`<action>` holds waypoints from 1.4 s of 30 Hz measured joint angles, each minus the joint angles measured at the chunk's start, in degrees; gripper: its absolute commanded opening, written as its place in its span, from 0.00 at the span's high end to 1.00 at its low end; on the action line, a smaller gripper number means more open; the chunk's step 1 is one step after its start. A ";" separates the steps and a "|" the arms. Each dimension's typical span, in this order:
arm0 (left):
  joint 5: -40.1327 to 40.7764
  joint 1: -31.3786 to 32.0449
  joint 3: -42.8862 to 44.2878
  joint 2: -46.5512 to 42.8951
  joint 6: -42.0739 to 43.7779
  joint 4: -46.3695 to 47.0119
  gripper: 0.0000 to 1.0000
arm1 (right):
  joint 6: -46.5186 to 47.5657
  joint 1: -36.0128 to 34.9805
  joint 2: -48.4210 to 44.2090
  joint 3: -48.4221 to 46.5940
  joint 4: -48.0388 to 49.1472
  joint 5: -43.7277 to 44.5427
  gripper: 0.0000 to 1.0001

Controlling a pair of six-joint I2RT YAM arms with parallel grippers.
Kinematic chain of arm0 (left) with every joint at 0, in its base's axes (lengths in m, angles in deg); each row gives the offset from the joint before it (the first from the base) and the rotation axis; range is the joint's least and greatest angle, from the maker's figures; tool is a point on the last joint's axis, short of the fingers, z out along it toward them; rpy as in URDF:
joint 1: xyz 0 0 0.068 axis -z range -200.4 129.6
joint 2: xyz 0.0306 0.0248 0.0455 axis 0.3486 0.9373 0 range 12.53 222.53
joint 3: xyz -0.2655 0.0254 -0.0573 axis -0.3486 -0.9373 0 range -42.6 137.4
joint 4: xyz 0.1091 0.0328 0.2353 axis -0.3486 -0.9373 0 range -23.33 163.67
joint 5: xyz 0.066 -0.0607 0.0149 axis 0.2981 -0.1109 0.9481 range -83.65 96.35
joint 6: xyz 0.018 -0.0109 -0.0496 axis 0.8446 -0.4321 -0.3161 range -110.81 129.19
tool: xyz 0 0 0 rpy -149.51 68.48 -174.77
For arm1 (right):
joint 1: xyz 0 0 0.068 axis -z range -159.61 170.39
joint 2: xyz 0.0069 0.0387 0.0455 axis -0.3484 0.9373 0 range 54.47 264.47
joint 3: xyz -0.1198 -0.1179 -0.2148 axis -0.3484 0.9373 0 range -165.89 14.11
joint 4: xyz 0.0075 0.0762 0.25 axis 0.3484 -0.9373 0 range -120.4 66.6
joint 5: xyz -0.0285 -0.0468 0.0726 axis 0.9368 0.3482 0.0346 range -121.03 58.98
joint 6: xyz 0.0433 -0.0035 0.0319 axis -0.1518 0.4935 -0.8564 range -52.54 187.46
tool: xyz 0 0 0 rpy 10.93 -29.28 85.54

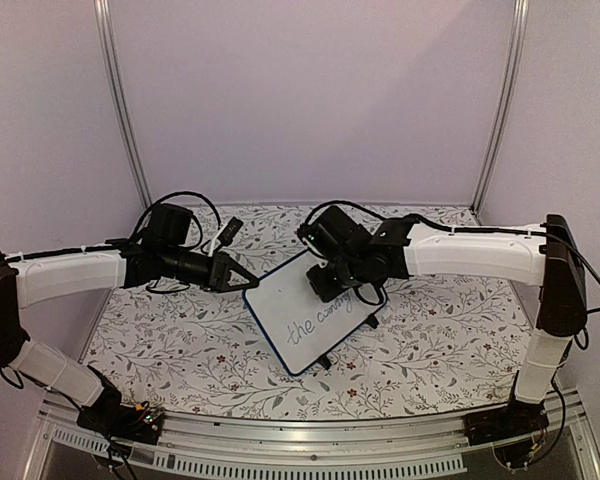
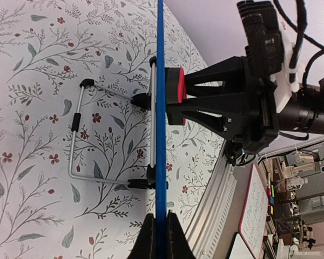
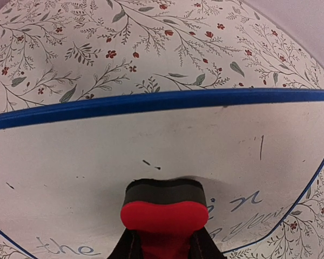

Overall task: Erase the whiteboard
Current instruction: Erase the whiteboard at the center of the board.

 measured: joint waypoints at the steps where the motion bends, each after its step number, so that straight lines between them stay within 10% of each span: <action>1: 0.02 0.00 0.00 0.00 0.00 0.00 1.00 | -0.02 0.00 0.00 0.09 0.04 0.09 0.80; 16: -0.13 0.00 0.00 -0.02 -0.02 0.02 1.00 | -3.06 0.09 -6.34 13.18 0.74 0.96 0.80; 42: 0.70 -0.07 -0.04 -0.24 -0.44 -0.04 1.00 | -1.40 0.81 -0.68 5.07 0.70 0.81 0.80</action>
